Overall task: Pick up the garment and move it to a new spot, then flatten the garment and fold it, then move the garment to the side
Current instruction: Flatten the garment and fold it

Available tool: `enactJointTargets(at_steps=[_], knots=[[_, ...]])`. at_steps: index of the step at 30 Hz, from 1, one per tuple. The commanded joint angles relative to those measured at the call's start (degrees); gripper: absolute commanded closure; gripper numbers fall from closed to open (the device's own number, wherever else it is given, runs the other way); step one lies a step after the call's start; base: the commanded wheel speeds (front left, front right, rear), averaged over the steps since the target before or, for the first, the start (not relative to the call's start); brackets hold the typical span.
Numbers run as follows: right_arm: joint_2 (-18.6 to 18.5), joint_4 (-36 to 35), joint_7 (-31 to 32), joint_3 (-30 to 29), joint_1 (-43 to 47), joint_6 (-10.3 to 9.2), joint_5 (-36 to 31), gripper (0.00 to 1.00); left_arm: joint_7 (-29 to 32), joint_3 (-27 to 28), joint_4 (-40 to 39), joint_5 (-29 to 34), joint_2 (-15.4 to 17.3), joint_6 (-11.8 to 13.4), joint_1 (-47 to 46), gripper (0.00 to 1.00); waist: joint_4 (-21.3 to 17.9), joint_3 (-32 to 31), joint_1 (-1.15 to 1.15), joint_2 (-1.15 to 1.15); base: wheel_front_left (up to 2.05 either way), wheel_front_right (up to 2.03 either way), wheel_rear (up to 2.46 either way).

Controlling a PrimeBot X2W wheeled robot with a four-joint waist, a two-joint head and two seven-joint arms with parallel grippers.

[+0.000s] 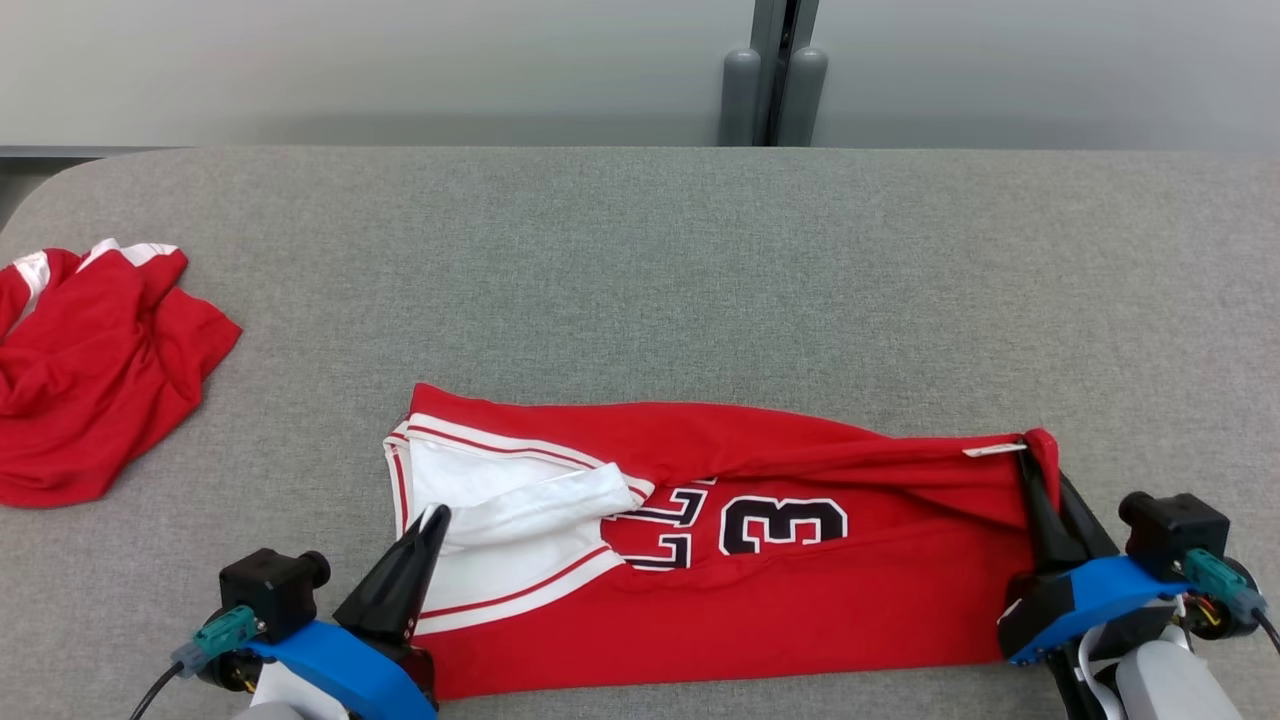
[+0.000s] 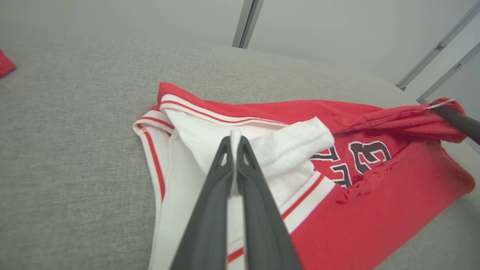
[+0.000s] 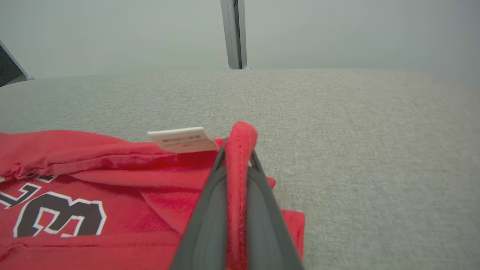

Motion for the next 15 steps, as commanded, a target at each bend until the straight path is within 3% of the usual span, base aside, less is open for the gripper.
enactJointTargets(at_steps=[1,2,10,15], knots=[[0.2,-1.0,-0.2,-0.5,1.4,0.00,-0.5,0.00,-0.2,1.0,0.1,0.7,-0.4,0.2,0.4,0.10,0.0,-0.1,0.00,0.00,0.00,0.00,0.00],[0.3,-2.1,-0.2,-1.0,2.0,-0.01,-0.6,0.00,-0.3,2.0,0.2,1.2,-0.8,0.5,0.6,0.00,0.0,-0.3,0.00,0.00,0.00,0.00,0.00],[0.4,-11.4,-0.2,-4.4,4.5,0.00,-1.2,0.00,-0.2,15.7,-3.3,9.1,-5.0,1.6,4.0,0.00,-0.4,-0.8,0.00,0.00,0.00,0.00,0.00],[-0.4,-8.0,-0.2,-4.6,2.1,0.00,-0.8,0.00,-0.3,29.1,-8.9,19.8,-10.7,3.9,7.1,0.00,-0.1,-0.9,0.00,0.00,0.00,0.00,0.00]])
